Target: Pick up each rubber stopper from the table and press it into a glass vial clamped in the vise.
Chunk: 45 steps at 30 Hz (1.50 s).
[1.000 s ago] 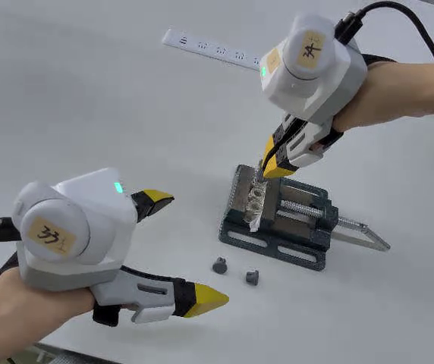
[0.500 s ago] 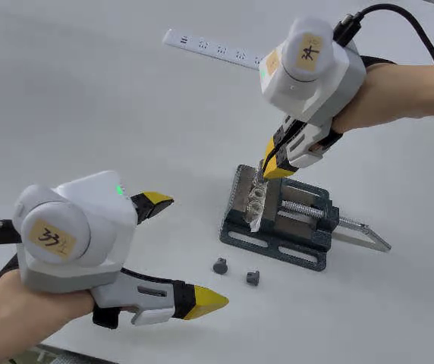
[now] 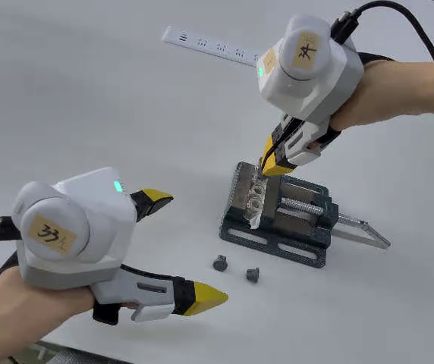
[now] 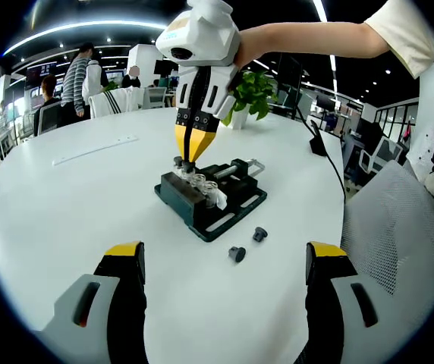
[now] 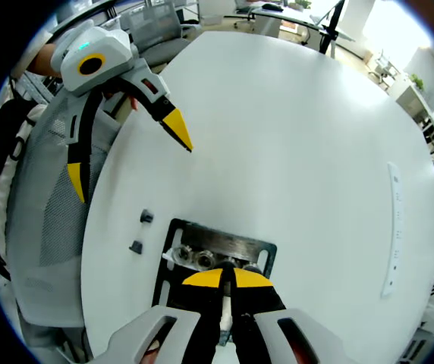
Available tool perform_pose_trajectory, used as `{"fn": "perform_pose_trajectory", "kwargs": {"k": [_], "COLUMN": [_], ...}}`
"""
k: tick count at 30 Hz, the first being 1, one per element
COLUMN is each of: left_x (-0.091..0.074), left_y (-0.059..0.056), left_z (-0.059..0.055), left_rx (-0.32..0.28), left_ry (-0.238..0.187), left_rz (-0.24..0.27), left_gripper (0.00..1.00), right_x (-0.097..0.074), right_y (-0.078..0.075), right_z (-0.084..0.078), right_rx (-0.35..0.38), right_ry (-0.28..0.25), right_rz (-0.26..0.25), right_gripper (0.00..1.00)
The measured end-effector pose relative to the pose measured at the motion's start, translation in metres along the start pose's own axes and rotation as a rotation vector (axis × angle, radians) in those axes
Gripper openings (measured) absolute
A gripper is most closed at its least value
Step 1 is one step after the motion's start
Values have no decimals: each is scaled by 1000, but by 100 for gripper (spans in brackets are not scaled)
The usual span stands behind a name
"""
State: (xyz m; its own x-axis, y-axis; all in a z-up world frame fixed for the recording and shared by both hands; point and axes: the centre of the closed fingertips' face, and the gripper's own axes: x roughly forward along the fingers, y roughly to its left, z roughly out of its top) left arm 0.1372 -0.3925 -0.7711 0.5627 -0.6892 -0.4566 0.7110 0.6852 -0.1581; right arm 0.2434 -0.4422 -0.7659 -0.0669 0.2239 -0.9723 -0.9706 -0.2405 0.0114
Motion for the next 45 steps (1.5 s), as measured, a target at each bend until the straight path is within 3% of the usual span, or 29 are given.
{"fn": "perform_pose_trajectory", "kwargs": {"k": [4, 9, 13, 15, 22, 26, 33, 37, 45], "left_x": [1, 2, 3, 3, 4, 5, 5, 5, 4], "left_y": [-2, -2, -1, -2, -1, 0, 2, 3, 5], "left_z": [-1, 1, 0, 0, 1, 1, -2, -5, -6], "left_rx": [1, 1, 0, 1, -5, -6, -14, -17, -25], "left_ry": [3, -2, 3, 4, 2, 7, 6, 8, 9], "left_rz": [-4, -6, -4, -7, -6, -6, -3, -2, 4], "left_gripper": [86, 86, 86, 86, 86, 86, 86, 86, 86], "right_x": [0, 1, 1, 1, 1, 1, 5, 4, 5], "right_y": [2, 1, 3, 2, 4, 2, 1, 1, 3], "right_z": [0, -1, 0, 0, -1, -2, -1, -3, -2], "right_rx": [-10, 31, 6, 35, 20, 66, 23, 60, 42], "right_ry": [10, -1, 7, 9, 30, 21, 79, 71, 92], "right_rz": [-12, -5, -8, 1, 18, 34, 14, 37, 37], "right_gripper": [0, 0, 0, 0, 0, 0, 0, 0, 0]}}
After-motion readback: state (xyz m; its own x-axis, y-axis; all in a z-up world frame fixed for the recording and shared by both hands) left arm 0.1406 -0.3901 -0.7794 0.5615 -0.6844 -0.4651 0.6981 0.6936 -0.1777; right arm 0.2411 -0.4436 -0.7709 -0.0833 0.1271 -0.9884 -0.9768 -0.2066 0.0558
